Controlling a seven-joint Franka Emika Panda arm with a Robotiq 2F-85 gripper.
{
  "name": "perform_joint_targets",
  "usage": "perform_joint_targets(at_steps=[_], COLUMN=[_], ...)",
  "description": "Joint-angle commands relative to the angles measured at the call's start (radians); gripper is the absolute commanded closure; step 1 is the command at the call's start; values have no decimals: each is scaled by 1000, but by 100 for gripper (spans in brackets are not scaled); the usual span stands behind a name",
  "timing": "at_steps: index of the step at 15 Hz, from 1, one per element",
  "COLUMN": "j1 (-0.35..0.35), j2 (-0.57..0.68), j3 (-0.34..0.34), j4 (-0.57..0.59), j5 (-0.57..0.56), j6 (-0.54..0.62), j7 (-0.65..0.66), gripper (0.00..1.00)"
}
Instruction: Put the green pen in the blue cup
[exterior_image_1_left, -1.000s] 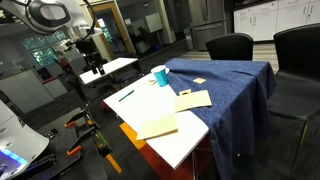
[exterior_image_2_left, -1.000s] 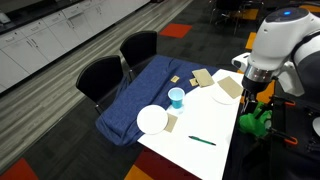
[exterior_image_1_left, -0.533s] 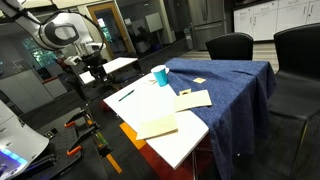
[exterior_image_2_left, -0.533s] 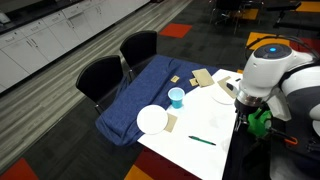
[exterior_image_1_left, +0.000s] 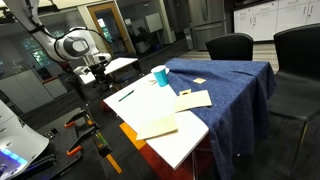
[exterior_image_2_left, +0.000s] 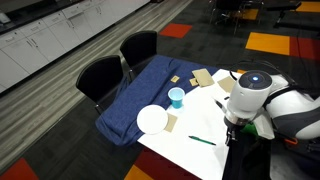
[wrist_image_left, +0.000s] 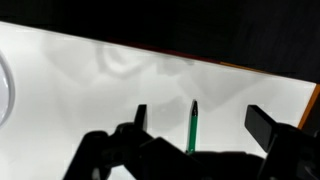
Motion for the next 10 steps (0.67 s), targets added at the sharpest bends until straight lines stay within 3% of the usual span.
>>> perform_joint_targets(at_steps=[1,5,10], j1=[116,245,342], j2=[120,238,345], j3=[-100,-212,-288], j4=[96,202,301], j5=[-84,-106,-65], j6=[37,61,68], j7=[114,205,229], gripper=[0,0,0])
